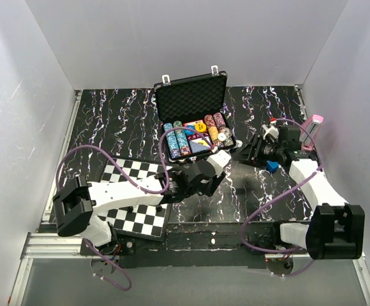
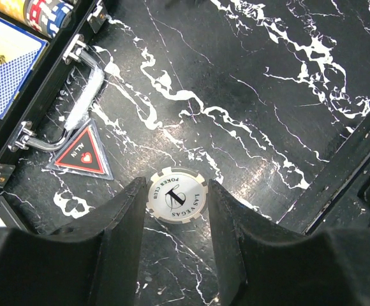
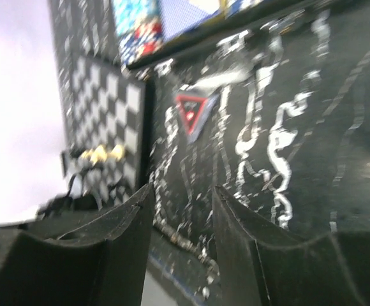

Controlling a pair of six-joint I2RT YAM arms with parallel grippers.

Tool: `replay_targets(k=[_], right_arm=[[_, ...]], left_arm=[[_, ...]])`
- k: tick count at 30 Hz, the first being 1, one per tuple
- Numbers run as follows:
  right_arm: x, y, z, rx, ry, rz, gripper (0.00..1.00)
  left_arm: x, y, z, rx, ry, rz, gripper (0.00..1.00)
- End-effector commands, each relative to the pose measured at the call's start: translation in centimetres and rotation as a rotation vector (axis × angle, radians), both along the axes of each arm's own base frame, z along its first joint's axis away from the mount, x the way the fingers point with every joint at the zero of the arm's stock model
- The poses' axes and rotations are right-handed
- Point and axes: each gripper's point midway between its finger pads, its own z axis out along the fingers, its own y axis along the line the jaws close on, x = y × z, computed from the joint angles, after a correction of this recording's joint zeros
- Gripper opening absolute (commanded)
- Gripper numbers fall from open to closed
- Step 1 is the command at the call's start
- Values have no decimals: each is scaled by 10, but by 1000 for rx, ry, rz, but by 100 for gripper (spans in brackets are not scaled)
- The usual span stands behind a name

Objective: Pack up texas hold em set

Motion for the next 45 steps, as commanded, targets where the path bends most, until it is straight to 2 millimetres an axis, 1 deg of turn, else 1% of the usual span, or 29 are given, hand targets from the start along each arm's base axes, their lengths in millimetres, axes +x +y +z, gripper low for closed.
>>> replay_targets(k=[1, 2, 5, 7, 11, 12, 13, 16, 18, 25, 29, 35, 36, 38, 39, 41, 42, 44, 45], right_arm=[[-31, 39, 34, 219, -39, 296, 48], [-33, 44, 34, 217, -39, 317, 48], [-41, 62, 38, 215, -23, 395, 48], [-44, 71, 38, 230, -2, 435, 48], [-49, 83, 39, 230, 17, 487, 50], [-50, 85, 38, 225, 22, 498, 50], [-51, 87, 38, 218, 28, 505, 50], [-56, 91, 35, 218, 43, 534, 50], [-60, 94, 36, 219, 47, 549, 49], [-75, 96, 39, 218, 55, 615, 47], [-83, 97, 36, 210, 71, 647, 46], [-89, 101, 32, 218, 96, 675, 41], [-90, 102, 32, 221, 96, 683, 39], [-91, 103, 33, 220, 96, 689, 30], [-91, 104, 33, 220, 92, 691, 23], [-90, 105, 34, 222, 88, 694, 5], [-89, 105, 34, 218, 85, 691, 1], [-86, 105, 34, 211, 75, 681, 1], [-85, 106, 35, 206, 65, 675, 1]], left_arm=[[1, -3, 33, -100, -76, -84, 20], [0, -2, 33, -103, -82, -96, 21], [-2, 0, 43, -140, -112, -120, 21], [-3, 2, 44, -145, -121, -130, 21], [-1, 7, 46, -144, -130, -120, 21], [-1, 5, 52, -174, -143, -120, 21], [-1, 5, 54, -180, -147, -120, 21], [-1, 6, 56, -188, -157, -119, 21], [1, 6, 53, -170, -155, -117, 21], [3, 5, 55, -164, -168, -116, 20], [4, 5, 56, -164, -175, -112, 21], [6, 4, 58, -164, -185, -111, 21], [6, 5, 58, -161, -186, -110, 21], [7, 5, 59, -160, -190, -108, 20], [7, 5, 59, -159, -191, -106, 20], [7, 6, 58, -157, -190, -106, 21], [7, 5, 60, -159, -191, -106, 22], [7, 6, 58, -152, -189, -104, 28], [8, 6, 58, -155, -188, -101, 37]])
